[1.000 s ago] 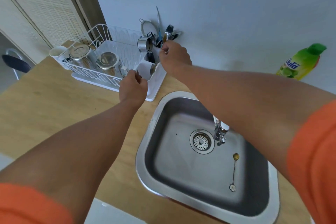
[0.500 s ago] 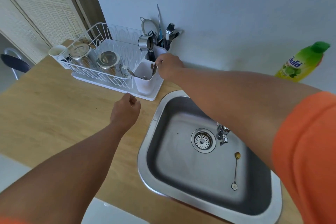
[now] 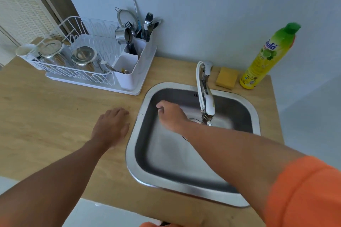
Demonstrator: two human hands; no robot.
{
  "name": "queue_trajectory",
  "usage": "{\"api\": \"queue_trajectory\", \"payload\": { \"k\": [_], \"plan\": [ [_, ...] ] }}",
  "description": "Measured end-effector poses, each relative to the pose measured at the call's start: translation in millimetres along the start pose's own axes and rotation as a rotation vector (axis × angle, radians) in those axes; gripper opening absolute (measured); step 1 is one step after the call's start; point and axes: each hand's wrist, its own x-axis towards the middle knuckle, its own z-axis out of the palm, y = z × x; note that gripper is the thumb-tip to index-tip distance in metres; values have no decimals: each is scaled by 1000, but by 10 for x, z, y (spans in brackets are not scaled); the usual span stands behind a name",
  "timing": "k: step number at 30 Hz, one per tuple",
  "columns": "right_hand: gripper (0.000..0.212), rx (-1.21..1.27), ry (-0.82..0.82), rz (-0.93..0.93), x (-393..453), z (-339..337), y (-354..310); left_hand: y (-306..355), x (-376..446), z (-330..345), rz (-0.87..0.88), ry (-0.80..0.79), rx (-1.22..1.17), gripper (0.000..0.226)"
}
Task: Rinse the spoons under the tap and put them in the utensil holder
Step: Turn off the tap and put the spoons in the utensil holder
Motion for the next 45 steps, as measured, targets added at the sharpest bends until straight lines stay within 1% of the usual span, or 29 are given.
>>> {"api": "queue_trajectory", "payload": {
  "k": [3,5,9,15,19,22,26,28,31,35,36,42,45],
  "plan": [
    [29,-13,-34,38,-373,267,445,-69,-111,89,26,-106,-15,57],
    [29,-30,-56,103,-624,374,770,-76,-177,157,20,-118,-39,64],
    [29,-84,-62,268,-1033,365,1375,-97,-236,269,12,-114,-80,69],
    [22,-84,-2,517,-1274,27,1990,-111,-225,304,-26,-136,-90,74],
    [19,-65,55,646,-1242,-143,2173,-93,-217,287,-33,-130,-108,73],
    [15,-59,73,731,-1180,-157,2144,-81,-217,285,-44,-136,-111,73],
    [22,-75,118,823,-1111,-107,2093,-77,-214,292,-38,-137,-112,73],
    [22,-121,131,840,-1090,-97,2096,-83,-215,303,-38,-140,-110,72],
    [21,-149,97,866,-1075,-103,2111,-81,-206,309,-47,-136,-106,73],
    [12,-207,35,835,-1065,-92,2101,-93,-214,323,-46,-130,-100,73],
    [13,-212,17,824,-1061,-82,2090,-100,-214,327,-46,-131,-99,72],
    [20,-194,-42,686,-1040,103,1844,-102,-212,326,-45,-131,-105,73],
    [19,-149,-47,562,-998,300,1603,-89,-211,318,-51,-124,-109,73]
  ]
}}
